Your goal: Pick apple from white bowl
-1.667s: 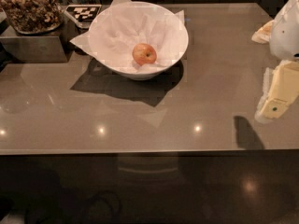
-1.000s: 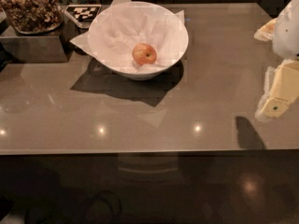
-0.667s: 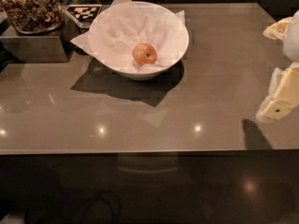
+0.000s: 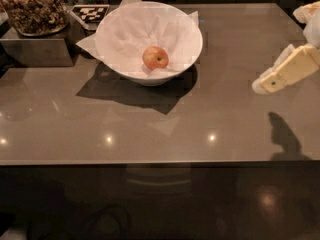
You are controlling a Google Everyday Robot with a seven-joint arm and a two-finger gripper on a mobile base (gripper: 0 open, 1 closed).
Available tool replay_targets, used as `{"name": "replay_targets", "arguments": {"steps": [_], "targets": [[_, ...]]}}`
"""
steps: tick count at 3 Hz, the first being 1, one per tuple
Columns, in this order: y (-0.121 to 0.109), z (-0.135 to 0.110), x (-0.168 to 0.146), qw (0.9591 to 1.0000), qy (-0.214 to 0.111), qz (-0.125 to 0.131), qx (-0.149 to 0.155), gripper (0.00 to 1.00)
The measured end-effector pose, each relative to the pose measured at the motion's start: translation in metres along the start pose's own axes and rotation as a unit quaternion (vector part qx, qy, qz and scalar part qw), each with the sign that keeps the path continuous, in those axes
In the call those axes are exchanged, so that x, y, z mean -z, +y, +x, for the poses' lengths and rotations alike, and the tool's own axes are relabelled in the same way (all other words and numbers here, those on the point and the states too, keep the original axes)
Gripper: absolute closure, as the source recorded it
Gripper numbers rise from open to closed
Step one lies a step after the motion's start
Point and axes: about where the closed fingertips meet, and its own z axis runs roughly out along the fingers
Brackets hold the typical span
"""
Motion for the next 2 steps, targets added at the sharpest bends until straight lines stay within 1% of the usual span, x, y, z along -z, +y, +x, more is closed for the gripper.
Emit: {"name": "replay_targets", "arguments": {"steps": [1,2], "targets": [[-0.007,-0.0068,0.0008,0.9998,-0.011,0.016,0.0,0.0],[-0.0056,-0.0062,0.0046,0.9996,-0.015,0.023,-0.008,0.0]]}}
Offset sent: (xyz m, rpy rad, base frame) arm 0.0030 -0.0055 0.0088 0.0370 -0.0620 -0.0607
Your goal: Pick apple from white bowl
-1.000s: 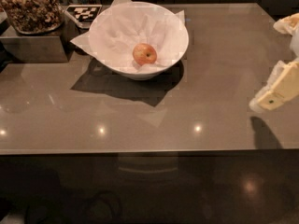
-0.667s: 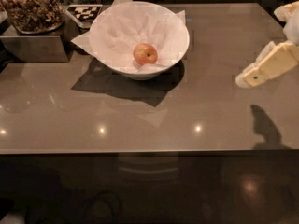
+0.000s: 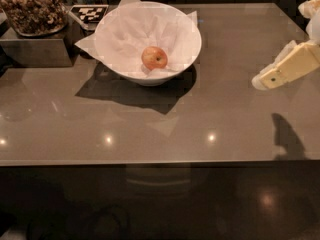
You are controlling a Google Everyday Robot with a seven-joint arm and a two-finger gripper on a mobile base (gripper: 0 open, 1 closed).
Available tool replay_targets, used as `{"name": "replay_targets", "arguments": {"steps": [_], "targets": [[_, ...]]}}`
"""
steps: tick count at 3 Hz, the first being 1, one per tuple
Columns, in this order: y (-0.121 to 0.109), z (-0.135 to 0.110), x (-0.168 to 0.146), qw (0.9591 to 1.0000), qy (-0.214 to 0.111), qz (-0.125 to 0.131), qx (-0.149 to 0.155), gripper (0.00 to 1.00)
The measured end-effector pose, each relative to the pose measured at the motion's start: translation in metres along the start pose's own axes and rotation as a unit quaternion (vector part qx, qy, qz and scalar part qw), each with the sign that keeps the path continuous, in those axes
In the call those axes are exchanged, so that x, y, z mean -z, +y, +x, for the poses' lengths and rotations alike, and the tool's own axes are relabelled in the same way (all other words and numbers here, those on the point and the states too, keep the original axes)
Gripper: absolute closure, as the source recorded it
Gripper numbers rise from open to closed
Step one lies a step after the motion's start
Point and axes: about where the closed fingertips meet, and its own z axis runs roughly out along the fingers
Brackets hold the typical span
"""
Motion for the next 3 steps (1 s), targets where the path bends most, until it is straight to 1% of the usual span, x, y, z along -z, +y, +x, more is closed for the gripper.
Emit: {"name": "replay_targets", "arguments": {"steps": [1,2,3], "targets": [[-0.008,-0.012,-0.026,0.9999,-0.005,0.0,-0.009,0.0],[-0.017,-0.03,-0.072,0.9997,0.0,-0.022,-0.014,0.0],[-0.013,-0.052,-0.122,0.9983,0.019,-0.055,0.005,0.0]]}}
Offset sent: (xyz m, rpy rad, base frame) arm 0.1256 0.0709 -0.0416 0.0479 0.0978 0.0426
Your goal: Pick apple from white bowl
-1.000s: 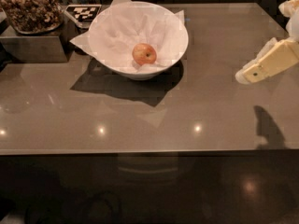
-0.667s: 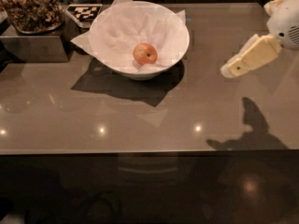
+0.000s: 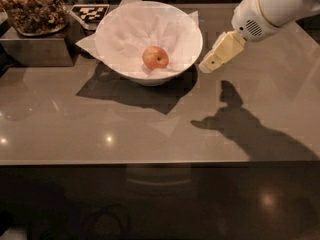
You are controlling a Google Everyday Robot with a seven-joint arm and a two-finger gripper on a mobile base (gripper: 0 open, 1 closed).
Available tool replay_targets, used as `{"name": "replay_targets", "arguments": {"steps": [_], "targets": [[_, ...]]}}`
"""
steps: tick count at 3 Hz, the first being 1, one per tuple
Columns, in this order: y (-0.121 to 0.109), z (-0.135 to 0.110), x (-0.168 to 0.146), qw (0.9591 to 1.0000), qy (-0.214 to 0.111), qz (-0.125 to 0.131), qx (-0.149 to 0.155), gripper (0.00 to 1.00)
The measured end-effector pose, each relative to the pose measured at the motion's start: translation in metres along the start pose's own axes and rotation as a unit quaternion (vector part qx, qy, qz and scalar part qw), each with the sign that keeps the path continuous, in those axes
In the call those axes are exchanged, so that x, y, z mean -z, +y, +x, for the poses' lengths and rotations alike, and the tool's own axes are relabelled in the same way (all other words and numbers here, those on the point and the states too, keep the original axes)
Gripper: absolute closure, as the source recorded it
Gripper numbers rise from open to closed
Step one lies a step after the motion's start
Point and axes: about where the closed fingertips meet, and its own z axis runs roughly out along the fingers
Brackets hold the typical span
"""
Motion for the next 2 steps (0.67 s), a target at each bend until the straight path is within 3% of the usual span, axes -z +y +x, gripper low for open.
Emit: {"name": "replay_targets", "arguments": {"steps": [1,2], "targets": [[0.0029,-0.0089,-0.009,0.9999,0.0,-0.007,0.008,0.0],[0.0015,-0.0043,-0.0099,1.0,0.001,-0.005,-0.006,0.0]]}}
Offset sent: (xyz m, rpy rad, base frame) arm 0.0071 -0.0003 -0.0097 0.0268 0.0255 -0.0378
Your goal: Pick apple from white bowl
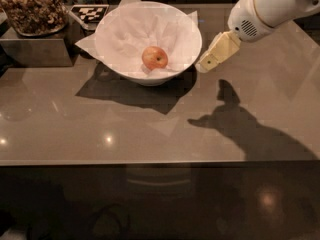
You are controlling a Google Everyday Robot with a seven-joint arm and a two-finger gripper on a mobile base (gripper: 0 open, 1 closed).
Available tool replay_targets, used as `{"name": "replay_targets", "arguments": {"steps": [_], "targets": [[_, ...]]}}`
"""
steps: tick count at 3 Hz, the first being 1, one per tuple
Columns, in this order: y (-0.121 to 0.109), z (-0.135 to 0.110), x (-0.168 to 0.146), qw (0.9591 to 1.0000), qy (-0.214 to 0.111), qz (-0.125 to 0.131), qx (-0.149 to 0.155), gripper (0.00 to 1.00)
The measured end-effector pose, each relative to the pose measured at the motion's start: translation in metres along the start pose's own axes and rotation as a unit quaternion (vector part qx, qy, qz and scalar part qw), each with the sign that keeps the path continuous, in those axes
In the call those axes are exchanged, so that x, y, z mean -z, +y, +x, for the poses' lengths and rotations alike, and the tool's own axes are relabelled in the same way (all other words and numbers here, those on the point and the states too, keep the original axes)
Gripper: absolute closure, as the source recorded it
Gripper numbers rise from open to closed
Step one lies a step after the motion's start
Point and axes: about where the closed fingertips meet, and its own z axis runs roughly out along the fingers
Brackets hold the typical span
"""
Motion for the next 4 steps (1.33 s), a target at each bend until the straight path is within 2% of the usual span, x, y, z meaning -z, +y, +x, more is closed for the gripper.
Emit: {"name": "replay_targets", "arguments": {"steps": [1,3,4], "targets": [[0.002,-0.015,-0.017,0.9993,-0.032,-0.017,-0.01,0.0],[0.003,-0.016,-0.018,0.9992,-0.033,-0.018,-0.011,0.33],[0.008,-0.023,-0.027,0.9987,-0.038,-0.032,-0.006,0.3]]}}
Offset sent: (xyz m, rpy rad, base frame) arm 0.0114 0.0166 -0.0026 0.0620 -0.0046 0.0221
